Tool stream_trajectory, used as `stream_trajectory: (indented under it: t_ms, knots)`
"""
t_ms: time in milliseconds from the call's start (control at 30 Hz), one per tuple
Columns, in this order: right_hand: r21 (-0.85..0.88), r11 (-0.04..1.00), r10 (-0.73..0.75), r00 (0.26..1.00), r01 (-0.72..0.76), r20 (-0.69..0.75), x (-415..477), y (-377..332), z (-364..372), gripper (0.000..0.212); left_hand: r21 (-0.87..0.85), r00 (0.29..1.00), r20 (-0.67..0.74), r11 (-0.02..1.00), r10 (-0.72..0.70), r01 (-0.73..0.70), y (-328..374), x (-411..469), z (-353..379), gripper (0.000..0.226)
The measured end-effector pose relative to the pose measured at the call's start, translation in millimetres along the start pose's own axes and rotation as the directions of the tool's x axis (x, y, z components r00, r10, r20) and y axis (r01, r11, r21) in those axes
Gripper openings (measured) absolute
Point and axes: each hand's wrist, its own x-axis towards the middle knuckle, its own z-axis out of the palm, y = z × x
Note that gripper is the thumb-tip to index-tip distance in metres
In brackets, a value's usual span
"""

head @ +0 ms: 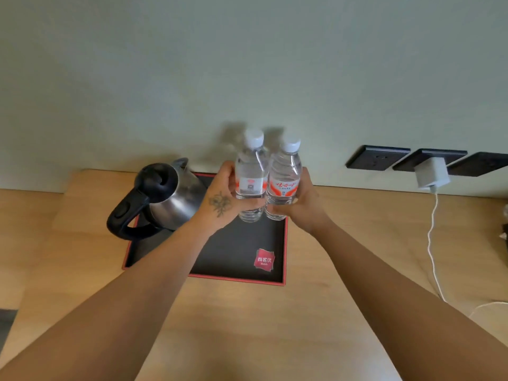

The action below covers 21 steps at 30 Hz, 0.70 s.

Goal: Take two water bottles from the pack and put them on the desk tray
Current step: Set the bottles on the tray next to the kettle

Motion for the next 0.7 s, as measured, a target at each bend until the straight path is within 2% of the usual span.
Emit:
stream_trajectory:
  t_ms: [133, 400, 633, 700]
  knots:
    - [-0.036, 0.999, -0.037, 0.998, 0.035, -0.055, 16.6, 15.9, -0.3, 0.083, 0.032, 0.999, 0.021, 0.999, 0.044, -0.044, -9.1, 15.5, 5.7, 0.081]
    - [-0.042, 0.993, -0.114, 0.985, 0.11, -0.128, 28.9, 31.9, 7.2, 0.09, 0.016, 0.998, -0.032, 0.998, 0.06, -0.059, -20.5, 25.4, 13.3, 0.091]
    - [-0.122, 0.988, -0.108, 0.989, 0.095, -0.103, 26.8, 37.1, 13.6, 0.088, 0.085, 0.995, -0.093, 0.996, 0.048, -0.041, -23.1, 29.6, 9.8, 0.091]
    - [-0.18, 0.977, -0.132, 0.986, 0.112, -0.106, 26.1, 37.8, 14.6, 0.096, 0.097, 0.995, -0.091, 0.995, 0.031, -0.022, -25.3, 32.1, 9.8, 0.094]
